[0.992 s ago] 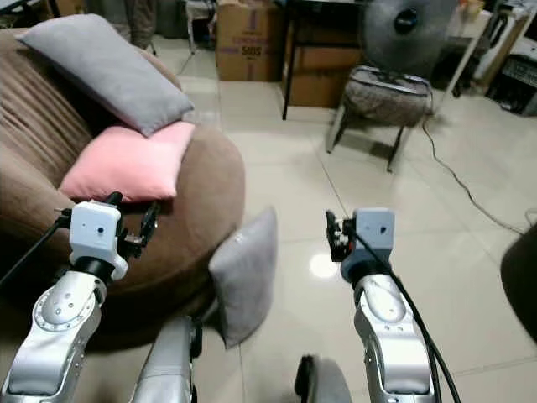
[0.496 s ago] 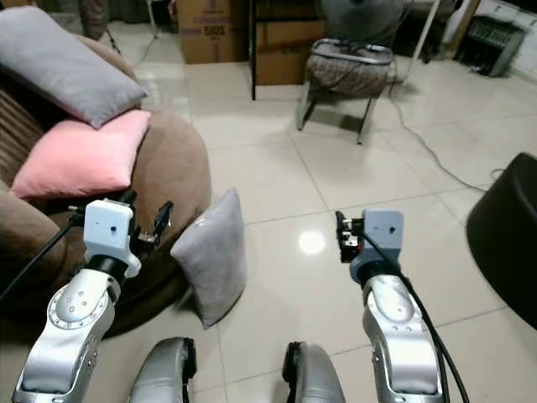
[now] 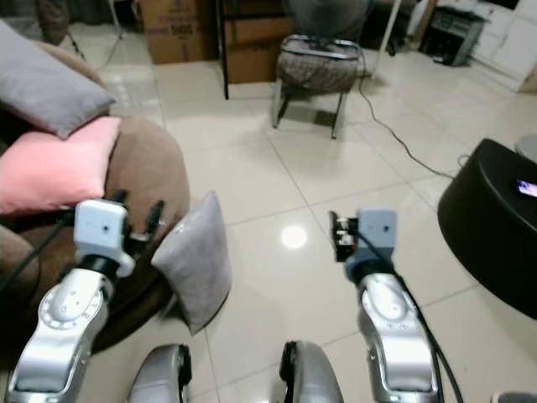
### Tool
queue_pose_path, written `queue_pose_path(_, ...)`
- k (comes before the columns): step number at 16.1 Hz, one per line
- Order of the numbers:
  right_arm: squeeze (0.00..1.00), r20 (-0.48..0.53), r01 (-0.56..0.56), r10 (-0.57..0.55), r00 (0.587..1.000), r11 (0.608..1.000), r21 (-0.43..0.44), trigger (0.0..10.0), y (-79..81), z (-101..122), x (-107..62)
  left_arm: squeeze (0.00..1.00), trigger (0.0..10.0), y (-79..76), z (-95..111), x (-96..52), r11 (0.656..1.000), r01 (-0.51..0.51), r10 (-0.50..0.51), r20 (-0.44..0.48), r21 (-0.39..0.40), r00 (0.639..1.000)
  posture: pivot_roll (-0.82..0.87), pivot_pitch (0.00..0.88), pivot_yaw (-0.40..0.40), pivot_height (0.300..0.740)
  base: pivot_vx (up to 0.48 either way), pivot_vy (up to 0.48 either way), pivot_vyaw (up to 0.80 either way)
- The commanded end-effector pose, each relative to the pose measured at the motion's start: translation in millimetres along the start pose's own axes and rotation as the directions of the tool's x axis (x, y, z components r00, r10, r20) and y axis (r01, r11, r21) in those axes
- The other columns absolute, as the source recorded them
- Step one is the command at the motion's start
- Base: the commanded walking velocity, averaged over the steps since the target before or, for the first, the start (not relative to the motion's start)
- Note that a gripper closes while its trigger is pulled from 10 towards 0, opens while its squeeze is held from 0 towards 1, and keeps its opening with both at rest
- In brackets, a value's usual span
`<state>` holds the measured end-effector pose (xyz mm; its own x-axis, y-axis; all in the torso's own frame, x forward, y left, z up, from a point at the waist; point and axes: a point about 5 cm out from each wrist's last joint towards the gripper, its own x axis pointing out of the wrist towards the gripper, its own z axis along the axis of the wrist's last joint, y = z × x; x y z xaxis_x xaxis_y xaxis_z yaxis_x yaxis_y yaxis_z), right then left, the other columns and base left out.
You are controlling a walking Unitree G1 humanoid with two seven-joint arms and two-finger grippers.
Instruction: Move the pillow to the sofa from floor
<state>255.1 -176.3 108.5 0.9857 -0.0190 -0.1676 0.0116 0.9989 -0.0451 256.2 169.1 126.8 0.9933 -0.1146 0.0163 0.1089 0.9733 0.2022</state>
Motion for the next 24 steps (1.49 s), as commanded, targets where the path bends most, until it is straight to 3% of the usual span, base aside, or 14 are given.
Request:
queue_pose_path(1,0.0,0.004,0.015,-0.015,1.0,1.0,-0.01,10.0,-6.1,2.5,0.0,0.0,10.0,-3.5,1.3,0.9,1.0,0.008,-0.008,0.003,0.005,1.0,0.04,0.0,-0.026,0.611,0.277,0.0,0.0)
queue_pose_path(24,0.0,0.005,-0.01,0.01,1.0,1.0,-0.022,10.0,-2.3,2.6,2.7,0.0,10.0,-5.2,1.9,2.0,1.0,0.025,-0.025,0.009,-0.002,1.0,0.04,0.0,-0.026,0.611,0.321,0.0,0.0)
